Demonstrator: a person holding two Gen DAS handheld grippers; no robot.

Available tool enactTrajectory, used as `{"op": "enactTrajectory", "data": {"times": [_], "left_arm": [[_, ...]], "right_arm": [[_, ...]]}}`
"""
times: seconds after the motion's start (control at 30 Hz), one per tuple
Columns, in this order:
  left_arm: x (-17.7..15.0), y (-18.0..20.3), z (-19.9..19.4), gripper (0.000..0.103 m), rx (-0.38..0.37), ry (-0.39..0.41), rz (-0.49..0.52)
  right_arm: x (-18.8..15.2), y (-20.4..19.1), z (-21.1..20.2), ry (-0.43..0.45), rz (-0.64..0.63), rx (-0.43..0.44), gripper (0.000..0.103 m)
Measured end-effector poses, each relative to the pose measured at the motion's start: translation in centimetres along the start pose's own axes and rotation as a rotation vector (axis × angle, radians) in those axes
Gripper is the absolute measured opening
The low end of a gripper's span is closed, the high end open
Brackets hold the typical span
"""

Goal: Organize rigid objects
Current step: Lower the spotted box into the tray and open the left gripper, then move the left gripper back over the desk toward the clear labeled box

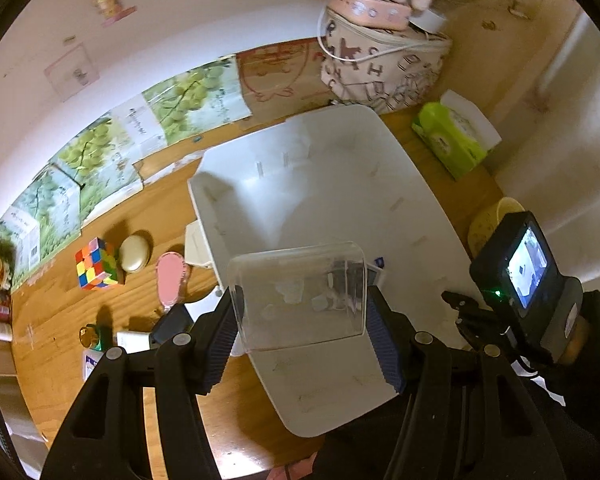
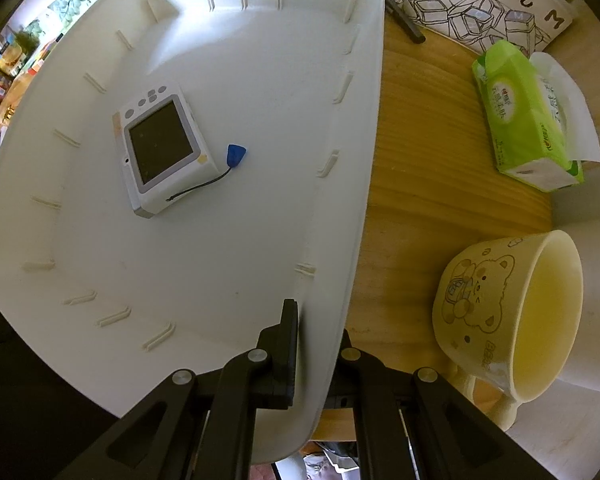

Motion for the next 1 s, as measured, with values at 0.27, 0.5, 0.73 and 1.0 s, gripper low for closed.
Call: {"op": "enactTrajectory", "data": {"times": [0.27,0.5,0.73,1.0], "left_arm": [[-0.1,1.5,0.2,0.065,-0.020,-0.017,0.050],[-0.2,1.5,0.4,0.081,-0.038,-0.031,0.036],[-0.5,1.0,0.1,0.083,-0.028,-0.014,0.017],[-1.1,-0.1,-0.8,0.083,-0.029,0.047,-0.019]], "right_arm": [[0.0,-0.1,-0.1,0.002,0.003,-0.004,0.006],[0.0,0.0,-0.1,0.002,0.003,-0.004,0.007],[0.0,-0.1,-0.1,0.000,-0.001,-0.007,0.007],[0.0,-0.1,-0.1,0.005,0.004,-0.006,0.007]]}}
Point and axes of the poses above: each gripper's, at about its wrist camera, not at the fingertips, and z roughly the way its jaws point, y to its right, x to its top, the point moved 1 cm from there along z, roughly the way its jaws point, and after that the axes turned 15 degrees about -y, right-handed, at the moved point
